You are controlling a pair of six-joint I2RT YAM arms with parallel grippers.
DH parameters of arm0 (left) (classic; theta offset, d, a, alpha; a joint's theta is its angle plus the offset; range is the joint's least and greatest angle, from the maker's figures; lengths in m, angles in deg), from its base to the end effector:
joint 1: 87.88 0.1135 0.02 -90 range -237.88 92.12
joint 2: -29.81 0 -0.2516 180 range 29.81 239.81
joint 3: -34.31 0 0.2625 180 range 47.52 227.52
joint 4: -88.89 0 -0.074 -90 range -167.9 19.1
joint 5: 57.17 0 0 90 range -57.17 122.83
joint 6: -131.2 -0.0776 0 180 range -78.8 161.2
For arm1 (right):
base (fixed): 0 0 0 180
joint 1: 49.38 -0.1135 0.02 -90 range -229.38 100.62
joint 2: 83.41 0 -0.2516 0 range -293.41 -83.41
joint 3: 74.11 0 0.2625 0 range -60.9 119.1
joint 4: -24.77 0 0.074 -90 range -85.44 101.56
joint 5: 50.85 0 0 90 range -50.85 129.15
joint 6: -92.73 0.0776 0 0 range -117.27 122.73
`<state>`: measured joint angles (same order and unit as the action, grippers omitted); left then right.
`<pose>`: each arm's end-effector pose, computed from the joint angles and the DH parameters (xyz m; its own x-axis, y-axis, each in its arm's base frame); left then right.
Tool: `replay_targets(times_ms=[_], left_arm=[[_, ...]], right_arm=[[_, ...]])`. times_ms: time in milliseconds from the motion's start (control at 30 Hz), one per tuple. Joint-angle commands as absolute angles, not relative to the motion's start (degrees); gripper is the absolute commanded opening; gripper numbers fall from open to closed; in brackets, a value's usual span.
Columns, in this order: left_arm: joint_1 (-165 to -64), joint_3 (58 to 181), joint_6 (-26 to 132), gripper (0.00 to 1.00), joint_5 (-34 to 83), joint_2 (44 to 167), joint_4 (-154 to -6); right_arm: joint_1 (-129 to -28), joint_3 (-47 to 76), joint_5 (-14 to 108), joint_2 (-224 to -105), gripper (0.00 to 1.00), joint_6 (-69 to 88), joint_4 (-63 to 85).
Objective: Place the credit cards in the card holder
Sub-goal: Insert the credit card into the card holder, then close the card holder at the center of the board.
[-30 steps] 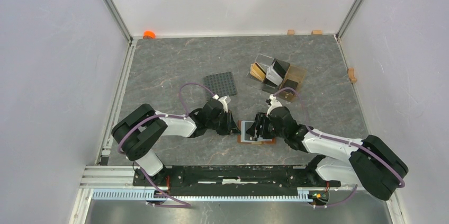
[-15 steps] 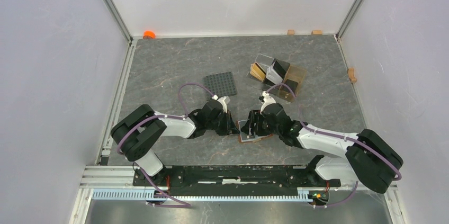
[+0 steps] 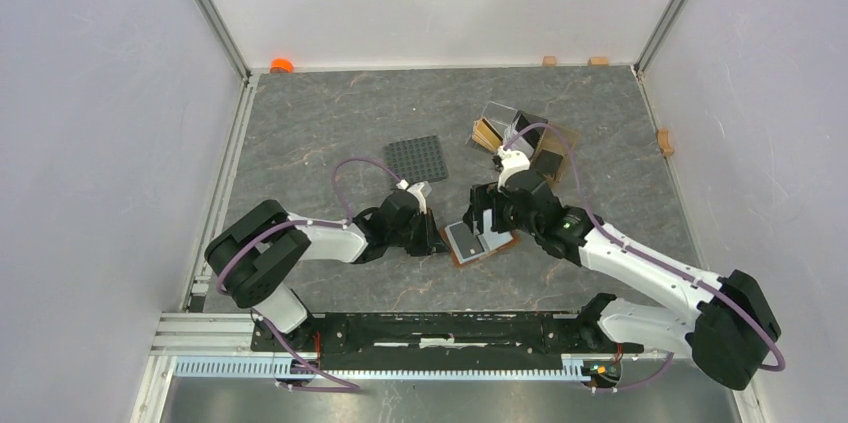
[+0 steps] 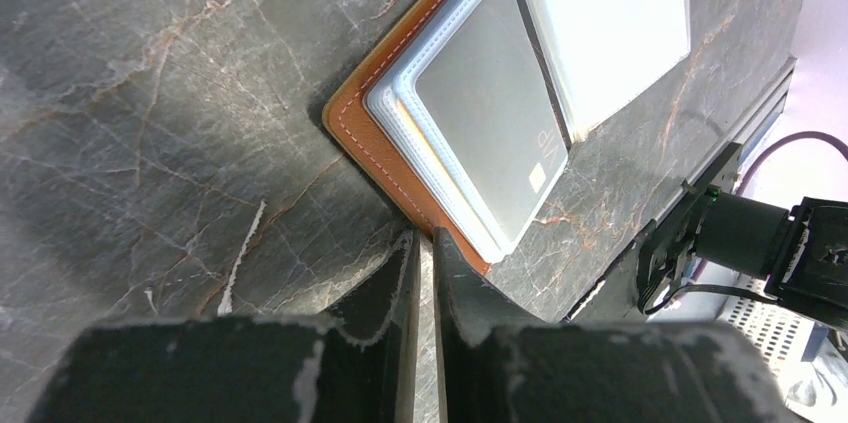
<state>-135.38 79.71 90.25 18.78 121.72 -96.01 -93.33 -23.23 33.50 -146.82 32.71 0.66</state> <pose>0.2027 -0.2491 0.0754 -0.9268 -0.0730 -0.3683 0.2103 0.7116 -0.6704 0.2105 0.1923 0.1913 -0.6889 0.0266 -0.7244 -0.3343 0.8750 0.3501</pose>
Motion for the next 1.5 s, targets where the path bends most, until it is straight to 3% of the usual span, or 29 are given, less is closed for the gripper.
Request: replay_targets(times_ms=[0, 200, 433, 767, 1067, 1467], left_arm=[[-135.7, 79.3, 91.7, 0.16, 20.2, 119.8, -96.1], [-135.7, 79.0, 91.4, 0.15, 20.5, 119.0, -95.2], [-135.7, 79.1, 91.2, 0.15, 20.8, 118.4, -94.3], [-135.7, 79.4, 90.9, 0.15, 21.6, 117.5, -92.4], [-135.7, 80.1, 90.8, 0.15, 21.8, 118.0, -92.0], [-135.5, 83.9, 87.9, 0.15, 22.2, 121.1, -94.1]], right_arm=[[-89.5, -24.3, 32.1, -145.6, 0.97, 27.6, -5.0], [-83.4, -26.8, 36.5, -149.1, 0.92, 22.8, -0.8], [-79.0, -26.9, 39.0, -155.9, 0.80, 19.7, 3.6], [-75.9, -27.6, 42.6, -160.2, 0.42, 17.8, 7.2], [-75.5, -27.1, 42.4, -159.4, 0.00, 16.2, 6.4], [-75.8, -22.8, 52.7, -148.3, 0.00, 18.1, 0.4]])
